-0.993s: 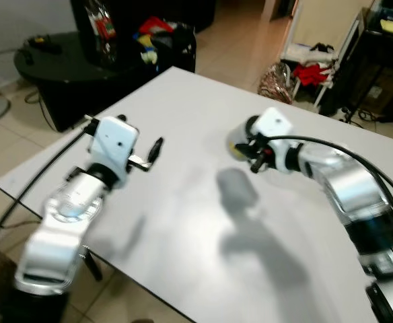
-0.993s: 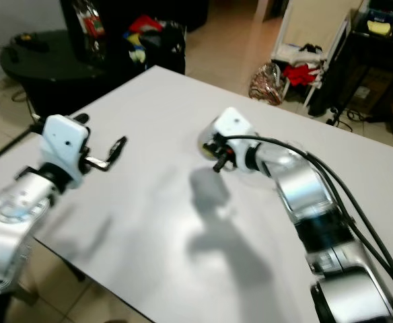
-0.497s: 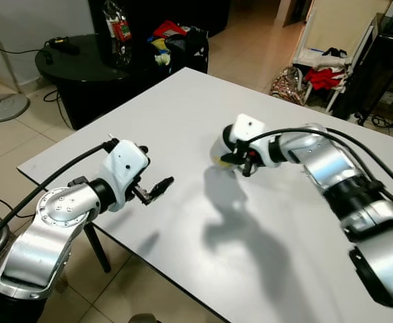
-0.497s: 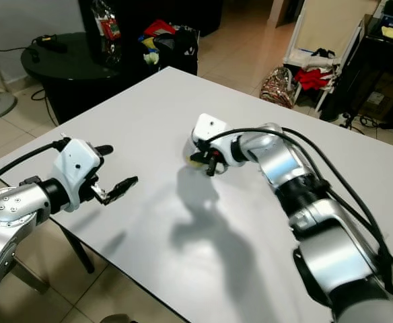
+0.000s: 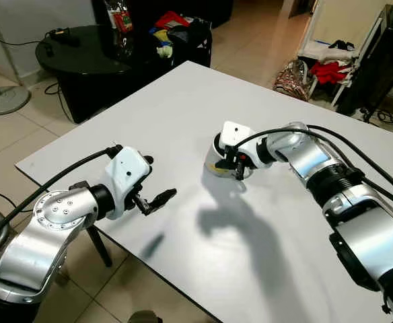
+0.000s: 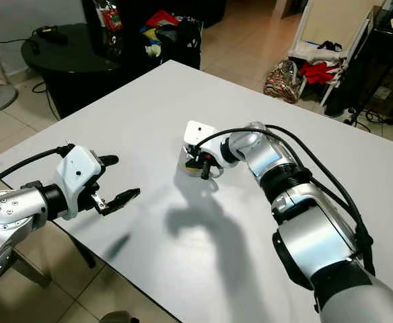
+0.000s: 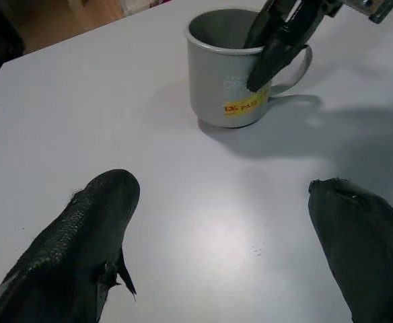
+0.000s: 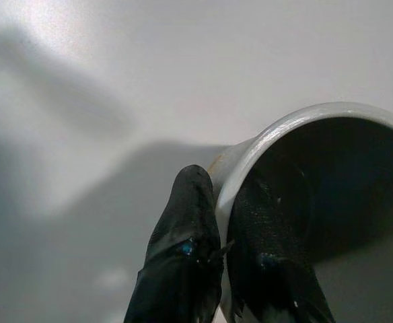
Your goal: Setting the table
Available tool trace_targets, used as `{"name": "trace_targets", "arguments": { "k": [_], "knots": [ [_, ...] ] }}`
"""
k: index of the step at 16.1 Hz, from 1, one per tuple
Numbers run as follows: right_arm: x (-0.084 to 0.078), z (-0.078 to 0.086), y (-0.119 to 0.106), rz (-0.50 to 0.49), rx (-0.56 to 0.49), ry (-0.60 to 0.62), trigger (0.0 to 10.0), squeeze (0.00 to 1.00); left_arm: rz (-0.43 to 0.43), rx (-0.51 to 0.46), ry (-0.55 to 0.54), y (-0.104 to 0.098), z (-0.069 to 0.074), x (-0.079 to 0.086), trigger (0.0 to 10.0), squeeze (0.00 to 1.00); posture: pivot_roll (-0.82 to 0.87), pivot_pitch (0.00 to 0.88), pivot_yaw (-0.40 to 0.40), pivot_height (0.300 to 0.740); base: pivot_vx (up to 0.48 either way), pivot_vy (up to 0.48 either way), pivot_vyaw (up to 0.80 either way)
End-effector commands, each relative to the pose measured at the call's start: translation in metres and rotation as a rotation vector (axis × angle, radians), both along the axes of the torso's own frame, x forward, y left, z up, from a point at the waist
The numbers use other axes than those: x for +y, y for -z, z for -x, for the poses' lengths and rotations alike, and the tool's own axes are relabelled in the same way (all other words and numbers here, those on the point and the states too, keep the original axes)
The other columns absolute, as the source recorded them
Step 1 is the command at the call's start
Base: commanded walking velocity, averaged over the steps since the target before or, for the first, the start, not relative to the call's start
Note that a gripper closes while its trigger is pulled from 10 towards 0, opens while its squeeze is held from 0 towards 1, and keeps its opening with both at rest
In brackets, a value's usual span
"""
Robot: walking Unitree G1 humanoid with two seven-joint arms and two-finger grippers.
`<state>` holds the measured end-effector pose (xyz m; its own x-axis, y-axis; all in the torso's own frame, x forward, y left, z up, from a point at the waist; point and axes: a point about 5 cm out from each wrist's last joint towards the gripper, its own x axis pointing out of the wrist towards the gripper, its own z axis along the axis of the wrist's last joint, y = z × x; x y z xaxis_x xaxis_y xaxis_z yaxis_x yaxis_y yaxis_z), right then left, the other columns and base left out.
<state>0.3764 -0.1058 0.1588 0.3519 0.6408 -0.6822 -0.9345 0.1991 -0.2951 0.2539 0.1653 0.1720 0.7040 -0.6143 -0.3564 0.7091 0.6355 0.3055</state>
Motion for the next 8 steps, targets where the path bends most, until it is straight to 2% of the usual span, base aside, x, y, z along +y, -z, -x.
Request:
{"name": "trace_targets", "arguments": {
  "k": [1,3,4,5,6,7,8],
  "knots": [
    [-0.0002,-0.0035,-0.0085,0.013,-0.025,-0.010,10.0,0.00,-0.004,0.002,0.026,-0.0008,0.0027,-0.0041,10.0,0.00,0.18,0.000,-0.039,0.740,0.000,0.000,0.00],
    [0.0004,-0.0052,-0.0093,0.019,-0.030,-0.009,10.0,0.00,-0.004,0.004,0.029,-0.0005,0.0029,-0.0050,10.0,0.00,0.18,0.000,-0.042,0.740,0.000,0.000,0.00],
    [0.0004,-0.0063,-0.0096,0.030,-0.044,-0.008,10.0,0.03,-0.003,0.003,0.032,-0.0004,0.0029,-0.0058,10.0,0.00,0.18,0.000,-0.045,0.740,0.000,0.000,0.00],
    [0.0007,-0.0069,-0.0098,0.032,-0.051,-0.003,10.0,0.18,-0.003,0.002,0.032,-0.0005,0.0027,-0.0060,10.0,0.00,0.19,0.000,-0.047,0.740,0.000,0.000,0.00],
    [0.0021,-0.0082,-0.0108,0.029,-0.061,0.005,10.0,0.82,-0.005,-0.002,0.030,-0.0007,0.0022,-0.0055,10.0,0.00,0.19,0.000,-0.050,0.740,0.000,0.000,0.00],
    [0.0042,-0.0102,-0.0133,0.032,-0.084,0.012,10.0,1.00,-0.011,-0.016,0.019,-0.0013,0.0009,-0.0034,10.0,0.00,0.19,0.000,-0.053,0.740,0.000,0.000,0.00],
    [0.0063,-0.0113,-0.0151,0.027,-0.097,0.017,10.0,1.00,-0.015,-0.022,0.014,-0.0014,0.0000,-0.0026,10.0,0.00,0.20,0.000,-0.060,0.740,0.000,0.000,0.00]
  ]
}}
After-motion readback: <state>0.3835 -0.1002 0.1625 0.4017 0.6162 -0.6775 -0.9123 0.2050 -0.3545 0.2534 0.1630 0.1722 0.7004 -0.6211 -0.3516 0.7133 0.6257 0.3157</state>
